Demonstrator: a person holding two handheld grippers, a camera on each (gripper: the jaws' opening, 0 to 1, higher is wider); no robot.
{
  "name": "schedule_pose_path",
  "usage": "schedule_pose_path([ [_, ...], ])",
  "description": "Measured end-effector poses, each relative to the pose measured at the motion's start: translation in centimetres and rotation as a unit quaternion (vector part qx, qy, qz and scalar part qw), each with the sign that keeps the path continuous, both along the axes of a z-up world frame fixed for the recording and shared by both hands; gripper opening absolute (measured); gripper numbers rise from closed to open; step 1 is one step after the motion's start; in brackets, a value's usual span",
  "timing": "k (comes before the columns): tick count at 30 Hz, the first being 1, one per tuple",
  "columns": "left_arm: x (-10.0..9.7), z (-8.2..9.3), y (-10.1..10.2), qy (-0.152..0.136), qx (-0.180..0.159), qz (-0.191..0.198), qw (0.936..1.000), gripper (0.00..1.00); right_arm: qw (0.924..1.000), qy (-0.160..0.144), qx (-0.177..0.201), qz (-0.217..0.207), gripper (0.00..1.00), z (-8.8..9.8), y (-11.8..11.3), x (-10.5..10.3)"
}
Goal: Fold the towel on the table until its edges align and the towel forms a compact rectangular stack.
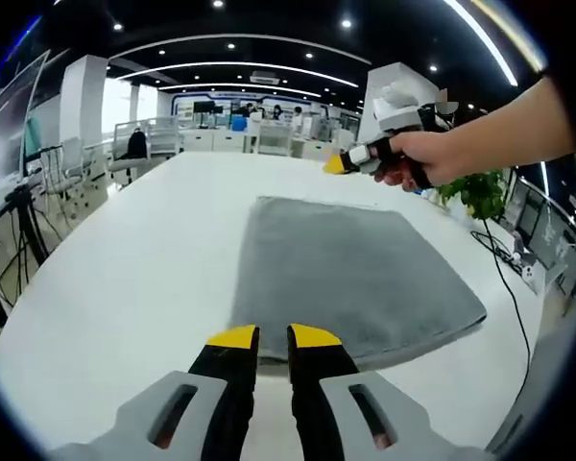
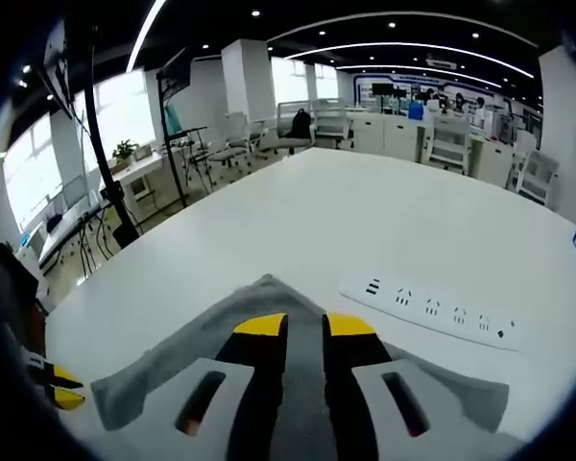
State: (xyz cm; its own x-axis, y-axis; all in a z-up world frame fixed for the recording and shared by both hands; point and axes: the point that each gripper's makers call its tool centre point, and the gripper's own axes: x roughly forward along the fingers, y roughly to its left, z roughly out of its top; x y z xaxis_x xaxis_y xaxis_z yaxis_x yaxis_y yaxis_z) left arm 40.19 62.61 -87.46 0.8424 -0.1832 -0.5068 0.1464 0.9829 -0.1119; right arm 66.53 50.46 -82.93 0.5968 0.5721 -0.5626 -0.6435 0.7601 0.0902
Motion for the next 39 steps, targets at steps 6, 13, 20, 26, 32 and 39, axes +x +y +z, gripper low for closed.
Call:
schedule_pose_path([
  [6, 0.6, -0.9, -1.3, 0.022, 0.006, -0.037, 0.9991, 0.15, 0.9980, 0.016, -0.047, 0.039, 0.18, -1.8, -3.1, -1.5],
  [13, 0.6, -1.6, -1.5, 0.033, 0.014, -0.046, 0.9983, 0.17, 0.9986, 0.039, -0.036, 0.000, 0.25, -1.7, -7.6, -1.8],
  [20, 1.2, -2.4, -1.4, 0.041, 0.017, -0.049, 0.9978, 0.17, 0.9971, 0.056, -0.049, 0.017, 0.31, -2.7, -9.1, -3.8],
  [26, 1.0, -3.6, -2.0, 0.067, 0.021, -0.064, 0.9955, 0.18, 0.9953, 0.078, -0.047, 0.032, 0.39, -4.0, -10.4, -5.9],
  [32, 0.8, -3.7, -2.6, 0.075, 0.018, -0.060, 0.9952, 0.21, 0.9935, 0.097, -0.047, 0.036, 0.49, -5.6, -11.5, -8.0],
  [39, 0.9, -3.9, -2.7, 0.080, 0.041, -0.077, 0.9930, 0.23, 0.9930, 0.104, -0.044, 0.035, 0.56, -5.5, -12.7, -10.5],
])
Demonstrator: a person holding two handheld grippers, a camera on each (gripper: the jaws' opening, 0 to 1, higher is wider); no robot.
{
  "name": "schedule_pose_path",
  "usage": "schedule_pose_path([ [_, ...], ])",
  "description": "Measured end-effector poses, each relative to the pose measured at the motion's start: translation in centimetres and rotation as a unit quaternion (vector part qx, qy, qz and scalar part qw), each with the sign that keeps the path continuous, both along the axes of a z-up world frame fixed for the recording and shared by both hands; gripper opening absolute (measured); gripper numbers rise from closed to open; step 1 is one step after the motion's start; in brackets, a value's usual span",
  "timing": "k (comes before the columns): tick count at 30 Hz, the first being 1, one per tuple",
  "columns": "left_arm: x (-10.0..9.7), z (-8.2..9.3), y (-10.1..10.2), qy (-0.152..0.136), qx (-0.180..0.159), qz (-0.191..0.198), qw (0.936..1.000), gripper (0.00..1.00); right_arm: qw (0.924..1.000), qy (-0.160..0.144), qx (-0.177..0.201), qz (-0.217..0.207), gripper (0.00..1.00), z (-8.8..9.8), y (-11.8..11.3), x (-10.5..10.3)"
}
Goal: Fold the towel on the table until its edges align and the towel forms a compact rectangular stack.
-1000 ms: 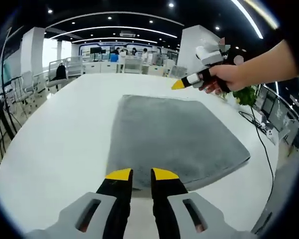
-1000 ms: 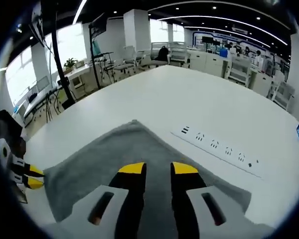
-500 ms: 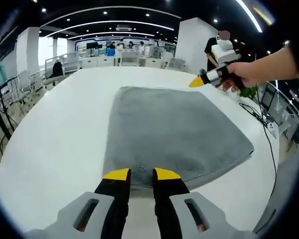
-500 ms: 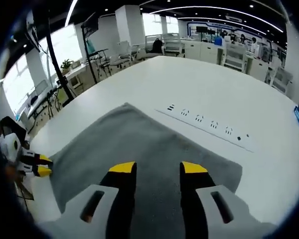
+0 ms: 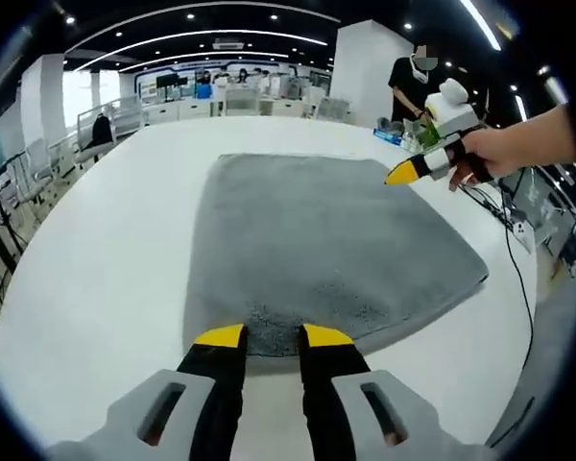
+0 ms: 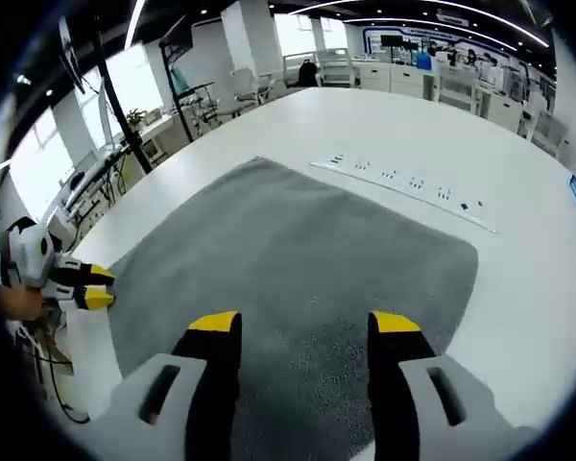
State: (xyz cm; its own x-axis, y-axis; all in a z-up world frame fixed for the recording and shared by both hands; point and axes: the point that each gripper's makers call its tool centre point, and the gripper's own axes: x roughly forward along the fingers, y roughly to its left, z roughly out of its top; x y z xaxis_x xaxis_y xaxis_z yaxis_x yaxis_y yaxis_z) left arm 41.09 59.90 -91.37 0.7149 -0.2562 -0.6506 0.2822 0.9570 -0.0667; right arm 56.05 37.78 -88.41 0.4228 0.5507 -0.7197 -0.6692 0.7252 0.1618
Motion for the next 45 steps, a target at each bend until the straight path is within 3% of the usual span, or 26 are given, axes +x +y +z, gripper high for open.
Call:
schedule_pose_path([
  [4, 0.2, -0.2, -0.3, 0.005, 0.011, -0.011, 0.9999, 0.25, 0.9997, -0.006, -0.010, 0.021, 0.58, -0.2, -0.1, -0.8],
  [6, 0.2, -0.4, -0.3, 0.004, 0.016, -0.017, 0.9997, 0.25, 0.9995, 0.006, -0.011, 0.030, 0.61, -0.8, -0.2, -0.8],
  [12, 0.1, -0.4, -0.3, 0.014, 0.021, -0.016, 0.9995, 0.26, 0.9985, 0.032, -0.017, 0.042, 0.69, -1.9, -0.3, -3.6],
  [21, -0.5, -0.3, -0.5, 0.022, 0.027, -0.024, 0.9991, 0.26, 0.9979, 0.030, -0.028, 0.049, 0.72, -2.5, -0.9, -3.5],
  [23, -0.7, -0.3, -0.6, 0.024, 0.027, -0.025, 0.9990, 0.26, 0.9965, 0.021, -0.045, 0.068, 0.73, -2.9, -1.0, -3.7],
  [26, -1.1, -0.2, -0.9, 0.029, 0.026, -0.026, 0.9989, 0.26, 0.9884, -0.006, -0.093, 0.120, 0.73, -3.2, -1.5, -4.4],
  [28, -1.5, -0.2, -1.0, 0.031, 0.026, -0.026, 0.9988, 0.26, 0.9907, -0.009, -0.078, 0.111, 0.74, -3.0, -1.2, -4.1],
  [31, -1.9, -0.3, -1.2, 0.033, 0.022, -0.024, 0.9989, 0.26, 0.9884, -0.023, -0.082, 0.125, 0.74, -3.3, -1.5, -4.9],
  [36, -3.0, -0.3, -2.0, 0.034, 0.021, -0.026, 0.9989, 0.26, 0.9865, -0.024, -0.086, 0.137, 0.74, -3.4, -1.9, -4.8],
  [45, -4.8, -0.3, -3.3, 0.038, 0.022, -0.037, 0.9984, 0.26, 0.9852, -0.029, -0.085, 0.146, 0.74, -3.1, -3.0, -6.4],
])
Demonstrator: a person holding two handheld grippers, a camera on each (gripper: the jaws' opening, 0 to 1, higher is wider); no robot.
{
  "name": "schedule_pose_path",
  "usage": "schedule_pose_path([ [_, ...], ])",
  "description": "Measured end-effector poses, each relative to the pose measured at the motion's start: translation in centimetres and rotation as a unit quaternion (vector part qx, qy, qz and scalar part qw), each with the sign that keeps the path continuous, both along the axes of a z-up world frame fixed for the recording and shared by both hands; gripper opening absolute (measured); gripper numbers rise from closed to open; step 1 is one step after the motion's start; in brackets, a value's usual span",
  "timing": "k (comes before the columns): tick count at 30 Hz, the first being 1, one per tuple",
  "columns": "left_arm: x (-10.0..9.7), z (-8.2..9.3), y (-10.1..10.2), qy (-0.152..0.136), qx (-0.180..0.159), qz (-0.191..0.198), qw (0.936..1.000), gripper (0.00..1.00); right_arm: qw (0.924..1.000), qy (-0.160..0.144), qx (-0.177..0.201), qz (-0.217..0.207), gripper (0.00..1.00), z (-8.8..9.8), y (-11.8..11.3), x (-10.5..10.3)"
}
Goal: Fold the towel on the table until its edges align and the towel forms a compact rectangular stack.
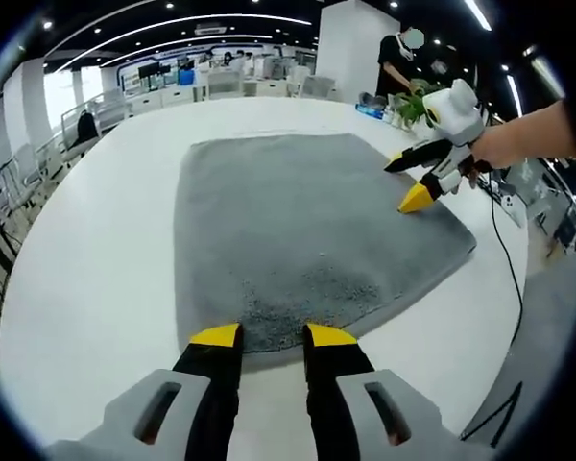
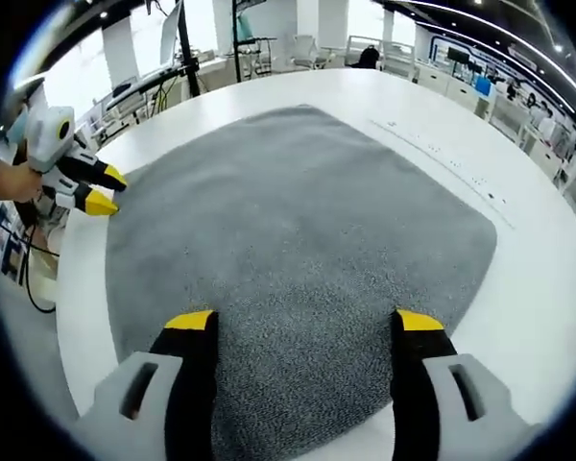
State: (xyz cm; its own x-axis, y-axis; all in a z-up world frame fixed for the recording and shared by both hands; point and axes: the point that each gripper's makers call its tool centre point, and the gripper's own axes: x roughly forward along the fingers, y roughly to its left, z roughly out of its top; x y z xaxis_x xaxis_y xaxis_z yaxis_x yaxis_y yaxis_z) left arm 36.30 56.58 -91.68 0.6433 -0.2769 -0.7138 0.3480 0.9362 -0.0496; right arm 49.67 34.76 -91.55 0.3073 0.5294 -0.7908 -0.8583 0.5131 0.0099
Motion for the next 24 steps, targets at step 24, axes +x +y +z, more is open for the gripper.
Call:
schedule_pose_path([
  [24, -3.0, -0.2, -1.6, 0.011, 0.021, -0.022, 0.9995, 0.26, 0.9999, -0.007, 0.006, -0.005, 0.74, -1.1, -1.9, -3.1],
])
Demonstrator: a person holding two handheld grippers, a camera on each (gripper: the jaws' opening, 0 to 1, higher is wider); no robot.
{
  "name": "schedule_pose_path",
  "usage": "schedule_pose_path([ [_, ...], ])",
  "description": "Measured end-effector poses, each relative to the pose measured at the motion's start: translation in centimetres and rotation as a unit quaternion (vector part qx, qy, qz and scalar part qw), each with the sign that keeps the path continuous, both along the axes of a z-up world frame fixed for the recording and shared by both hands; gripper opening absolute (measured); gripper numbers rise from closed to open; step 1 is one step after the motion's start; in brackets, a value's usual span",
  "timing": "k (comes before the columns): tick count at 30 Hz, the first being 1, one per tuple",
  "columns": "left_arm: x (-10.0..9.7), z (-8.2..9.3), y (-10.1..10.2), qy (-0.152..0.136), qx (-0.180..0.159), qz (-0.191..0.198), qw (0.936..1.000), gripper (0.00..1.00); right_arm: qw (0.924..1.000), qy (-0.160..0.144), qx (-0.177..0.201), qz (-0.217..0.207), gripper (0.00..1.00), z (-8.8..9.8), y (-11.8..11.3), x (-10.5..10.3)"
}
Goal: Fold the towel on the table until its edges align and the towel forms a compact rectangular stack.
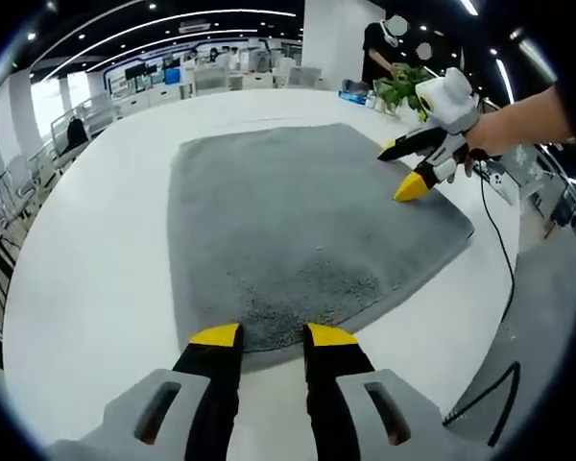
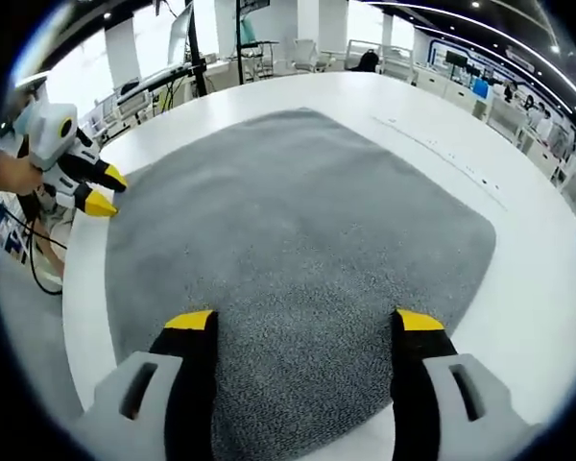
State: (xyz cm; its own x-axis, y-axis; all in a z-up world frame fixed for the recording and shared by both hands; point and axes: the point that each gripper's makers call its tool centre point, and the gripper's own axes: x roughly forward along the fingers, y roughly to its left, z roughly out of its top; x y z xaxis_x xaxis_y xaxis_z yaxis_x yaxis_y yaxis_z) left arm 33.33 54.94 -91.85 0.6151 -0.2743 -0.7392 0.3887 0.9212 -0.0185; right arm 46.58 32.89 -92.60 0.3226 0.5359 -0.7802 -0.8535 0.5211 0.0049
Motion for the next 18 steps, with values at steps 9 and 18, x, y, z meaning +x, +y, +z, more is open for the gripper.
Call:
schedule_pose_path([
  [9, 0.0, 0.2, -0.1, 0.012, 0.005, 0.002, 0.9999, 0.26, 0.9991, 0.025, -0.031, 0.012, 0.74, -0.1, 0.1, -0.1],
  [18, 0.6, 2.0, -0.5, -0.012, -0.006, 0.026, 0.9996, 0.30, 0.9986, 0.050, 0.013, -0.007, 0.69, 2.2, 1.0, 0.5],
])
